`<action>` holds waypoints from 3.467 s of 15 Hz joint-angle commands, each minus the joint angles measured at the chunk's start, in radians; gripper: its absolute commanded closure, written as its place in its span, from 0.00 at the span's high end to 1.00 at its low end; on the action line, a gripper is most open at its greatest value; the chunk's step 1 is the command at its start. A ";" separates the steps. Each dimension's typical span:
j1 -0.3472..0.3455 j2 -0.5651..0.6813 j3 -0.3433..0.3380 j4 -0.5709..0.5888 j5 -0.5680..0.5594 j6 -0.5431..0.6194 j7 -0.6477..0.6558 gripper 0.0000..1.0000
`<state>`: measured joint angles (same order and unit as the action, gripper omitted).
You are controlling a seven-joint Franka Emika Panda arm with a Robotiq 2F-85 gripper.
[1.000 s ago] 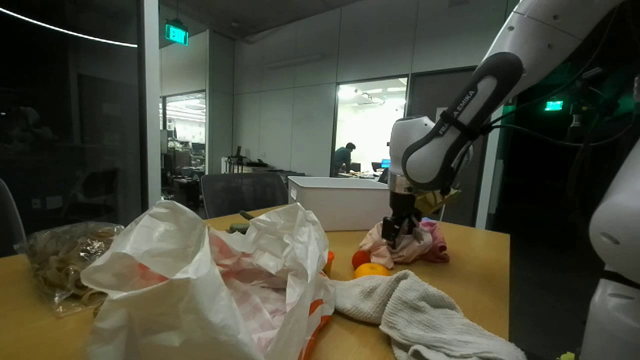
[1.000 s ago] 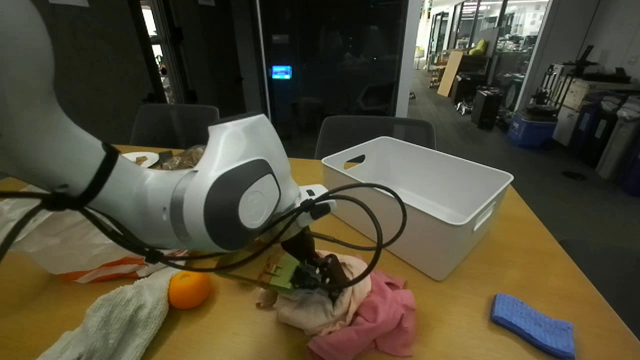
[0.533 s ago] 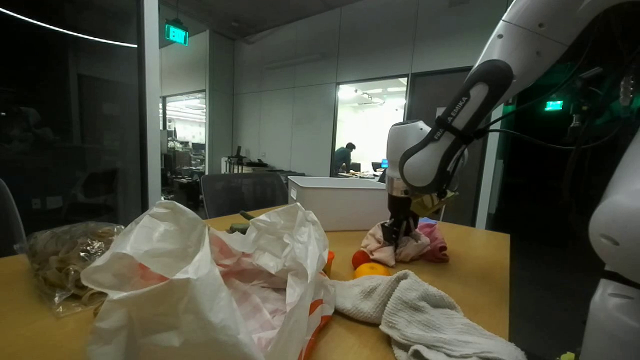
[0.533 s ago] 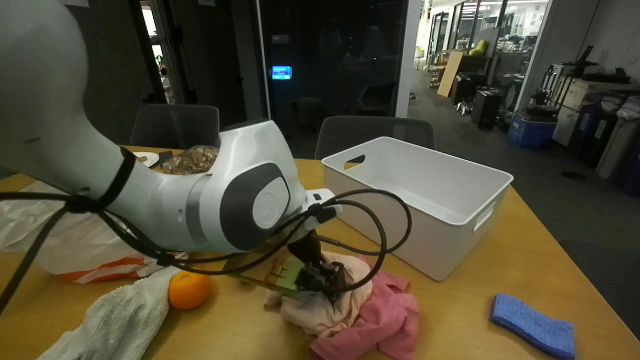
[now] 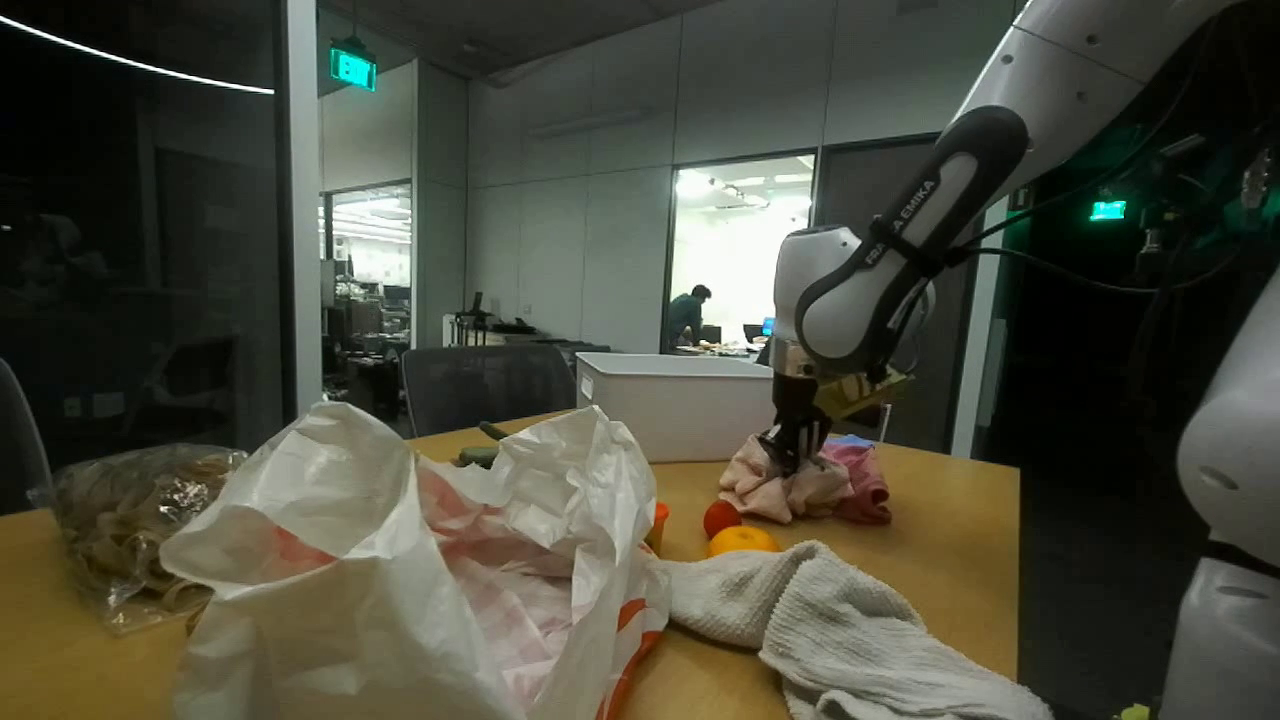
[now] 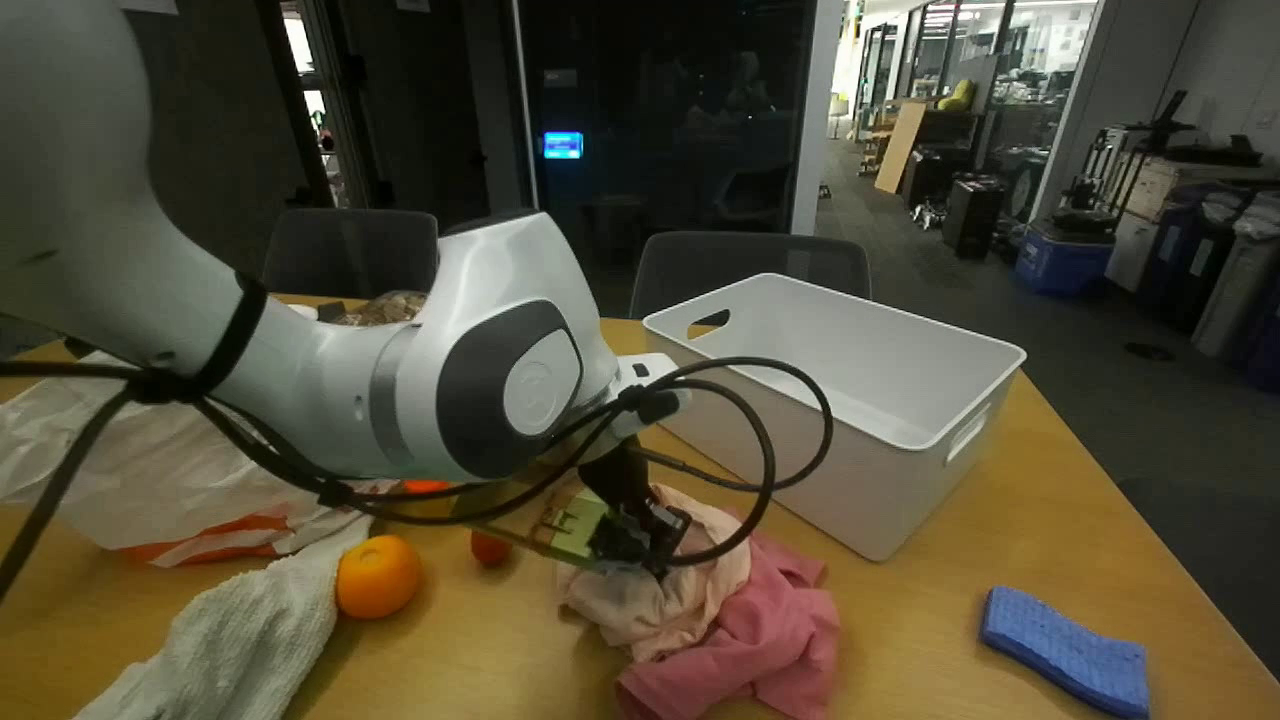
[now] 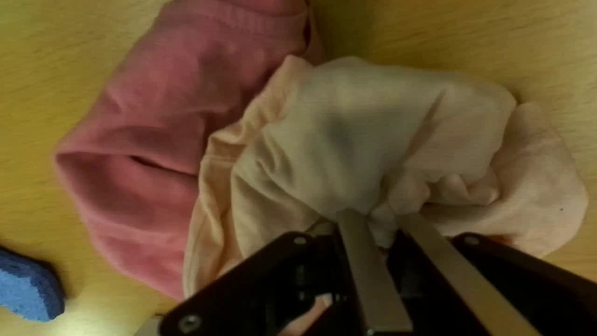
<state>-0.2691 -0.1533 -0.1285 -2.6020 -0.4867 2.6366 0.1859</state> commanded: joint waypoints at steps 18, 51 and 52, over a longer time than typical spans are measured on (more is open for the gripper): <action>0.408 -0.657 -0.142 -0.072 0.565 -0.137 -0.603 0.08; 0.797 -0.278 0.167 0.078 0.656 -0.278 -0.757 0.08; 0.805 -0.259 0.168 0.079 0.678 -0.297 -0.782 0.08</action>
<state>0.5307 -0.4658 0.0410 -2.5530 0.1297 2.3861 -0.5329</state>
